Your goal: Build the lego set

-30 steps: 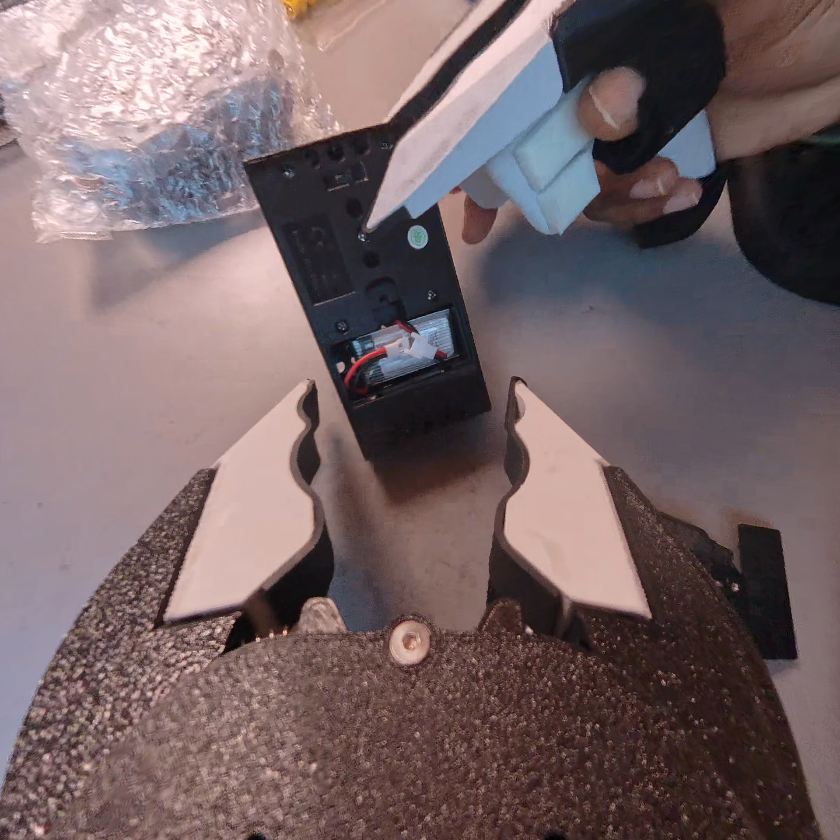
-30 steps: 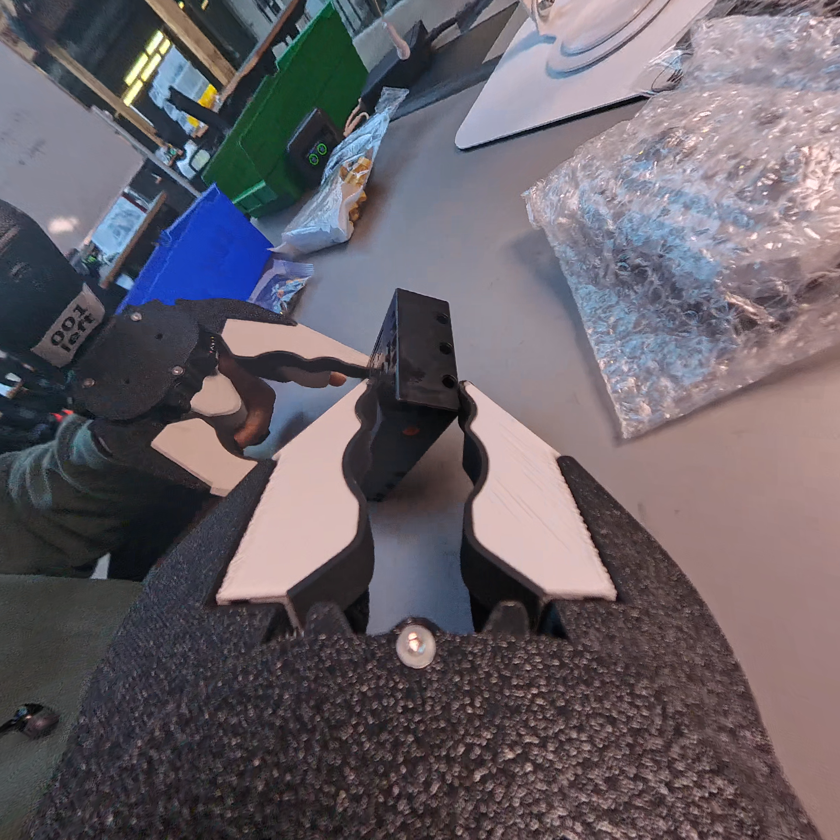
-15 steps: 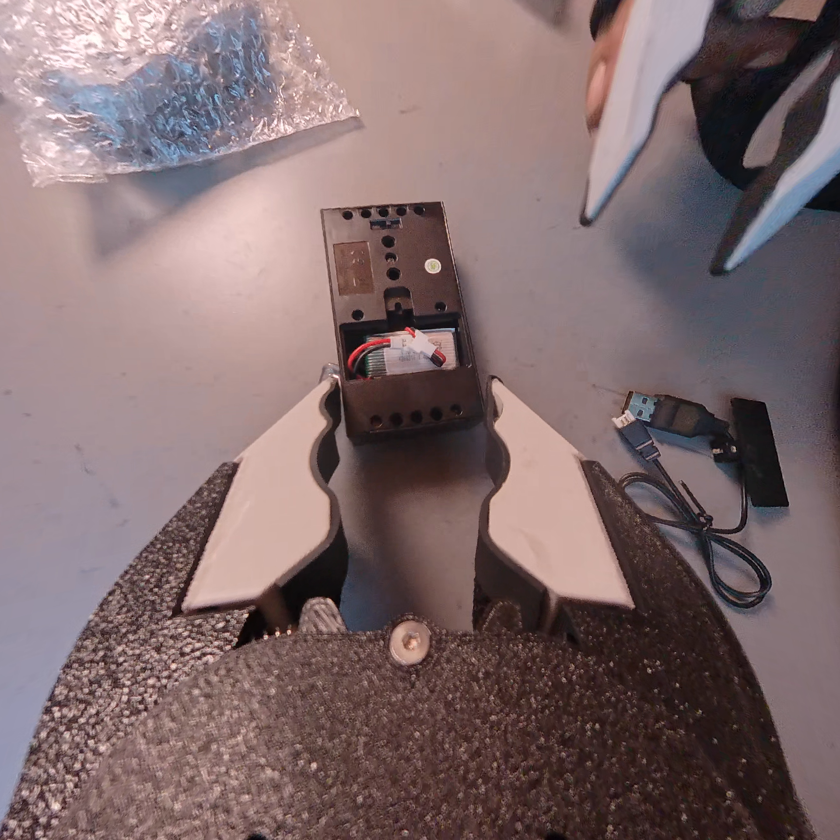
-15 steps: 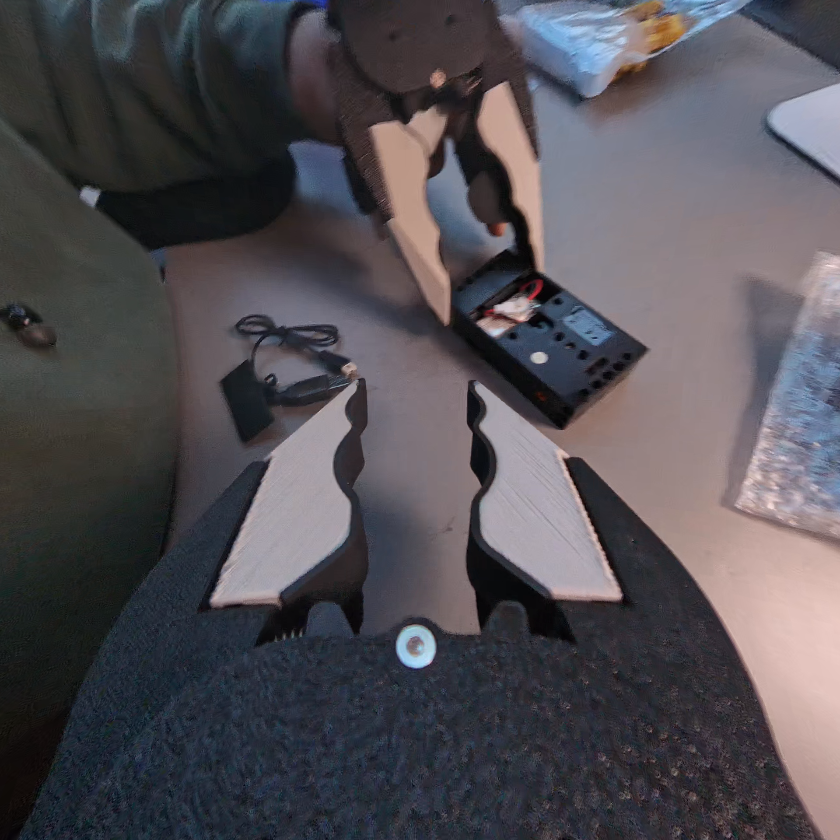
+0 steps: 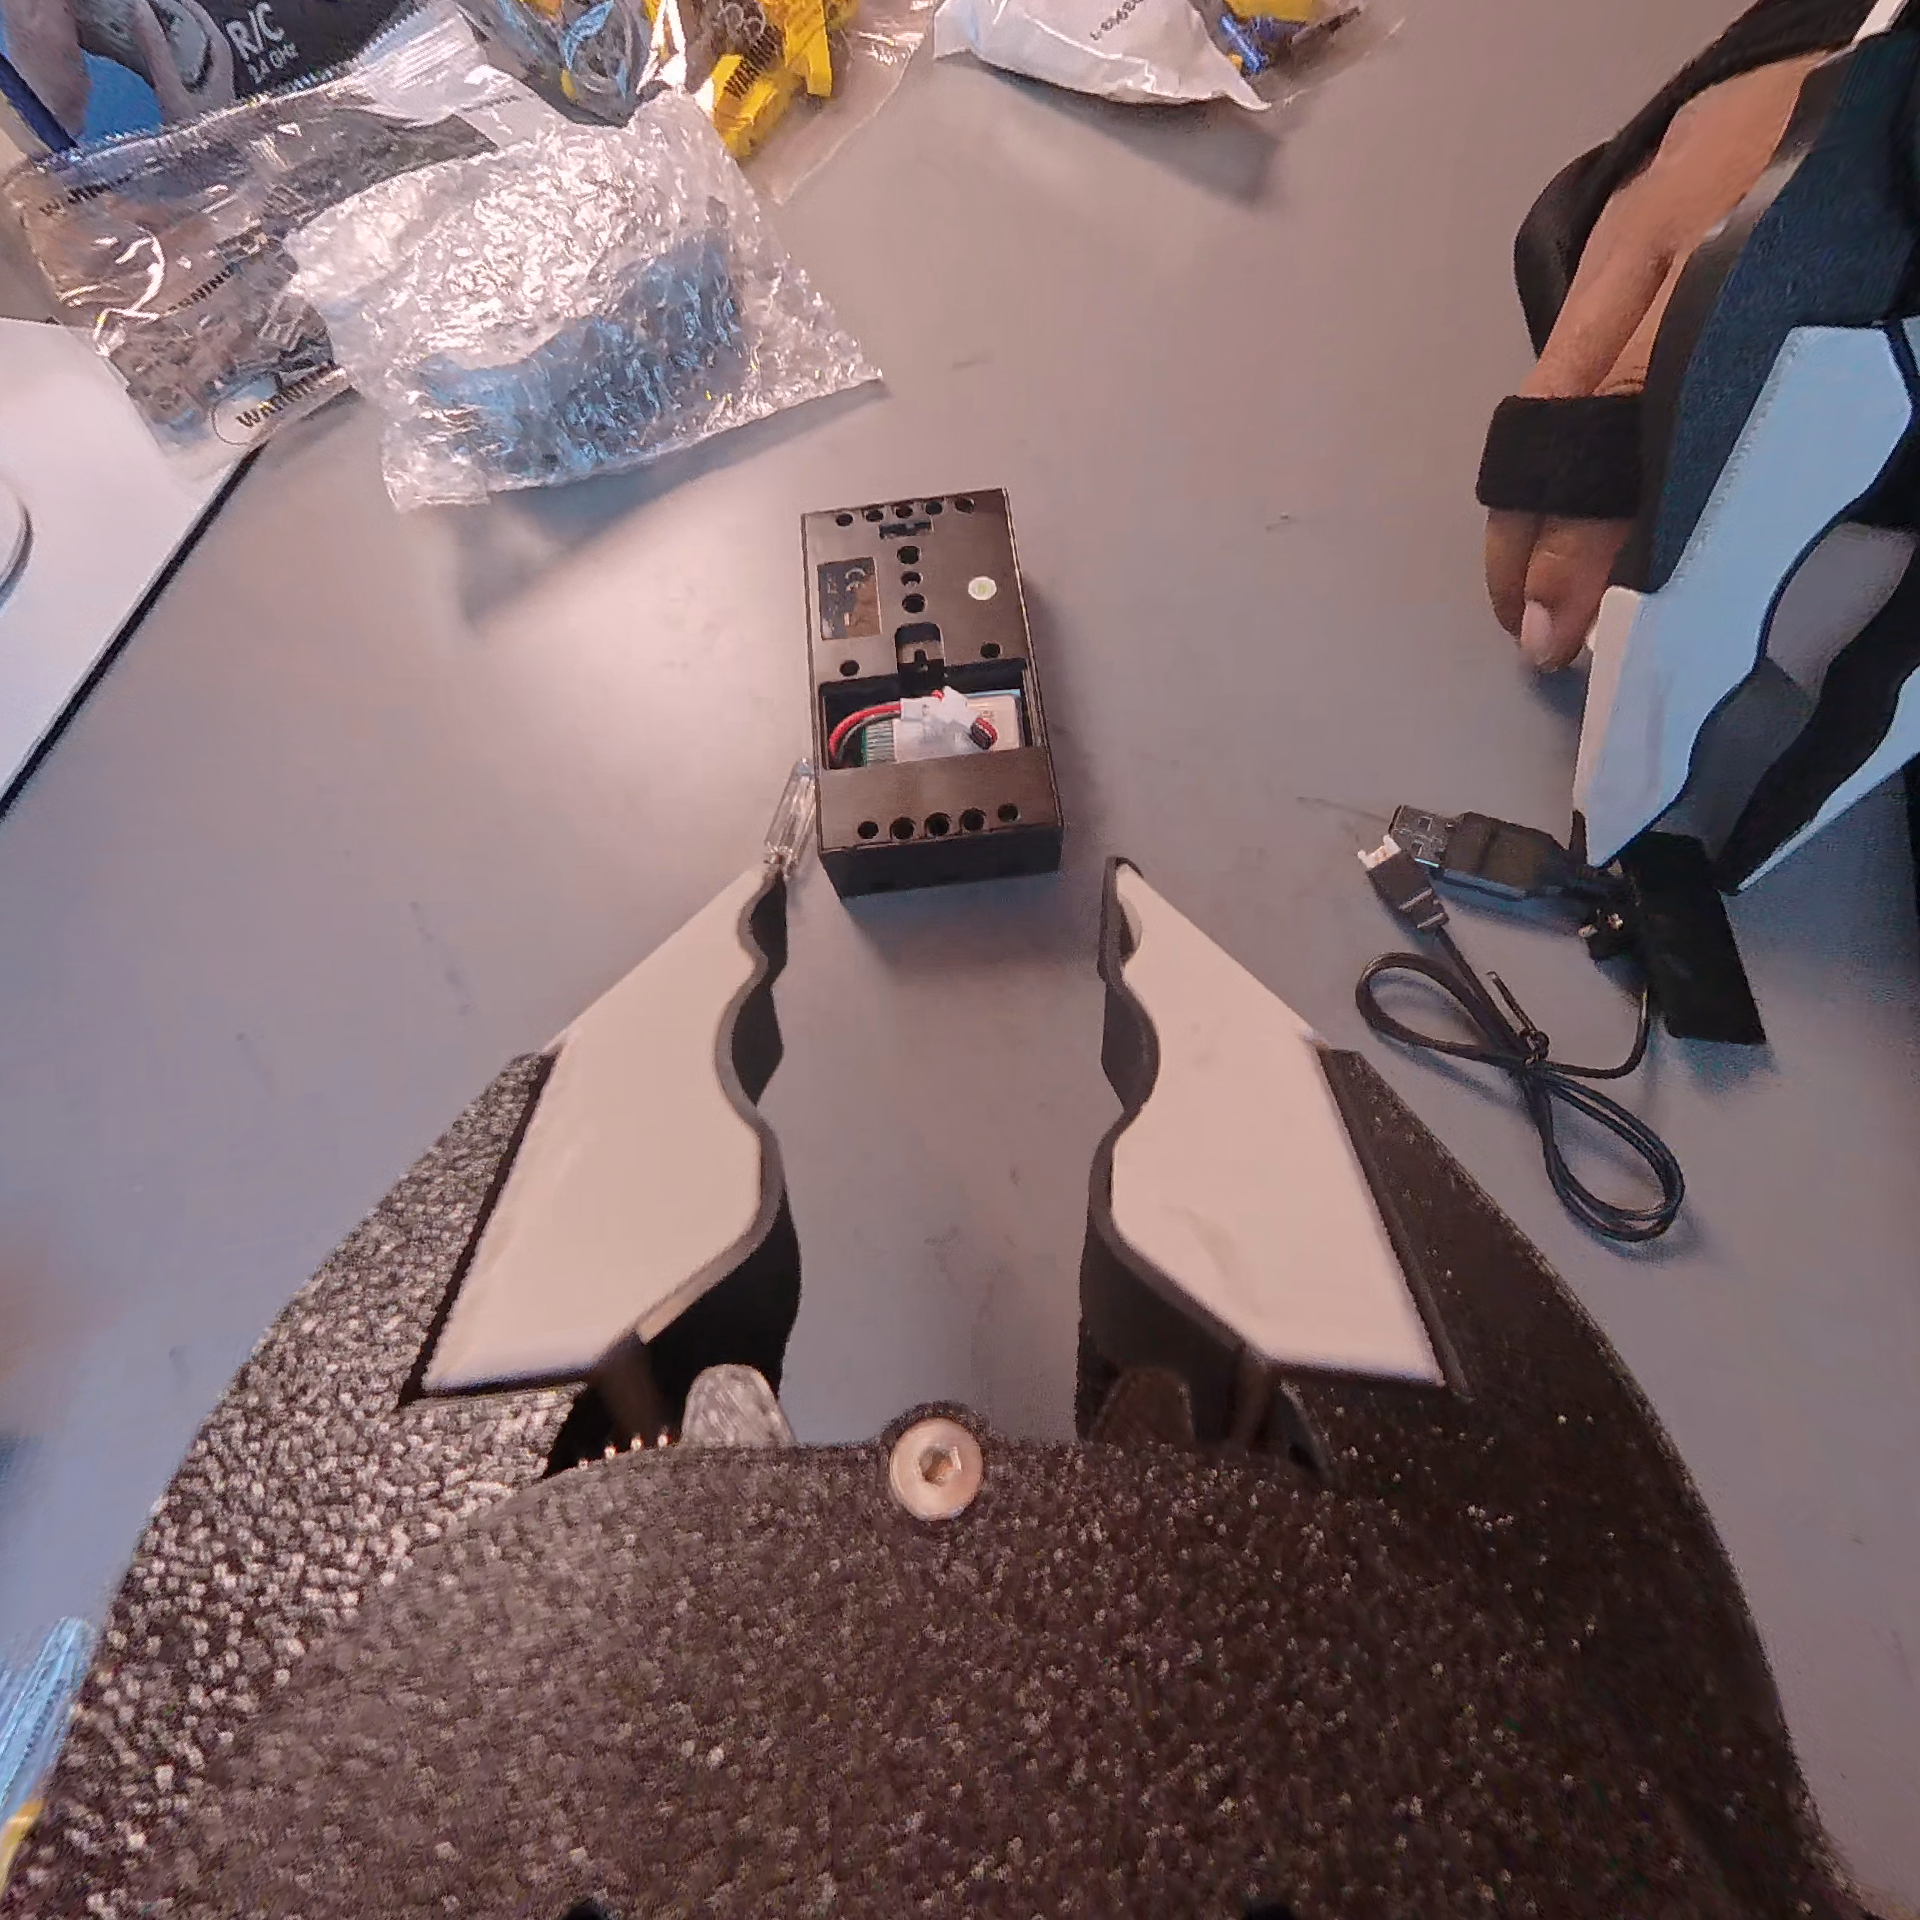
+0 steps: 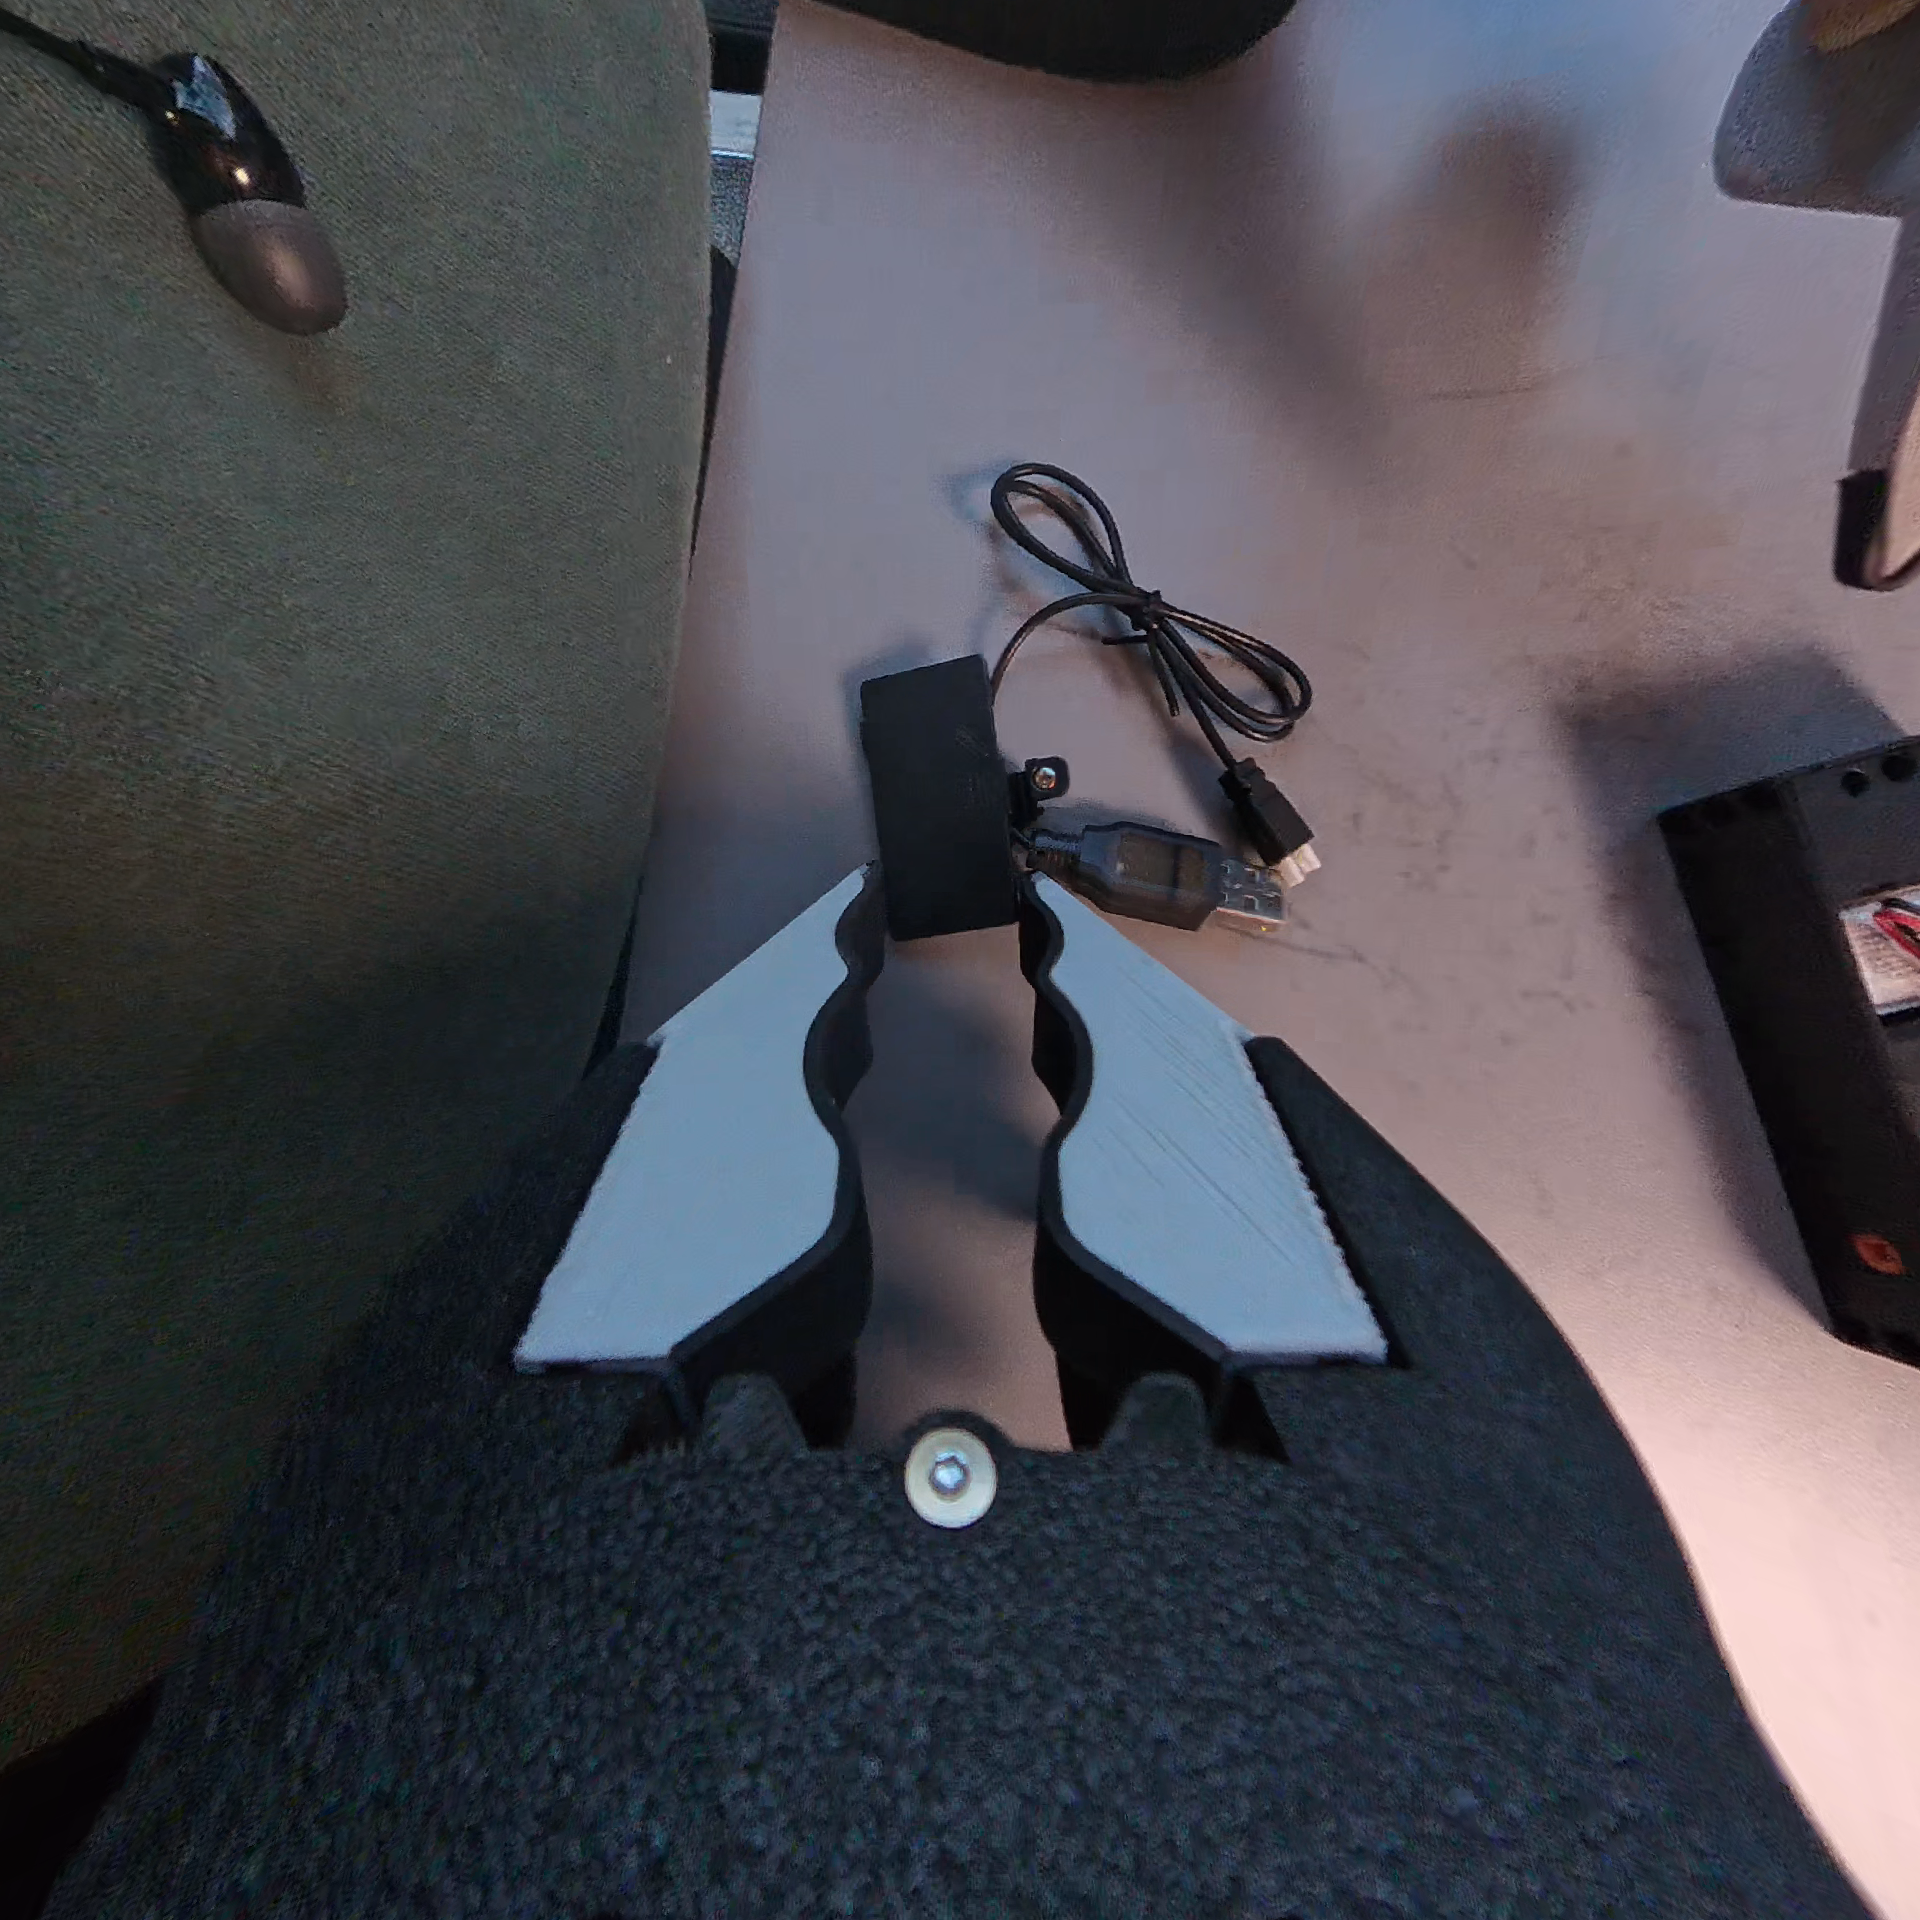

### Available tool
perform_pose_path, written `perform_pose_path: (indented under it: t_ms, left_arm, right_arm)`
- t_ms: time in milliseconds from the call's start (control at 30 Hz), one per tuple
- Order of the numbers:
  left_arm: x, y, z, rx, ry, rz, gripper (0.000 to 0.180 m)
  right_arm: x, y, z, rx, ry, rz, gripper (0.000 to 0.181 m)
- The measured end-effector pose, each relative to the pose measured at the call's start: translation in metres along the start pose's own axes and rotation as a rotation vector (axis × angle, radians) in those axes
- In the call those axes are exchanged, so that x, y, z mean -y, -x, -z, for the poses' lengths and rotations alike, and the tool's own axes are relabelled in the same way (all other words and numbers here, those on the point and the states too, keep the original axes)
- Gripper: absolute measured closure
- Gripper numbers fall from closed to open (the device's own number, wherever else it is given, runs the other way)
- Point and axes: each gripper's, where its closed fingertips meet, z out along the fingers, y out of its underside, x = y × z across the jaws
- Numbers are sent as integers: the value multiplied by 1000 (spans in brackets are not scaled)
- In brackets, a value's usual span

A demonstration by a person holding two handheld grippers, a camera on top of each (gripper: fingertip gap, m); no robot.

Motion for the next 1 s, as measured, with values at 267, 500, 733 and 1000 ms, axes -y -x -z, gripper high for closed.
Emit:
perform_pose_path:
  t_ms: [267,500,733,1000]
  left_arm:
    - [0,-15,14,-31,-54,13,124]
    - [6,-61,9,-210,-64,-37,139]
    - [-1,-29,-12,-13,5,-21,131]
    - [-4,-1,-44,63,74,11,112]
  right_arm:
    - [12,-2,37,-43,-125,20,158]
    - [-7,-46,60,-236,-105,-21,158]
    - [-70,-120,85,-519,-40,-481,158]
    - [-122,-166,108,-703,5,-667,146]
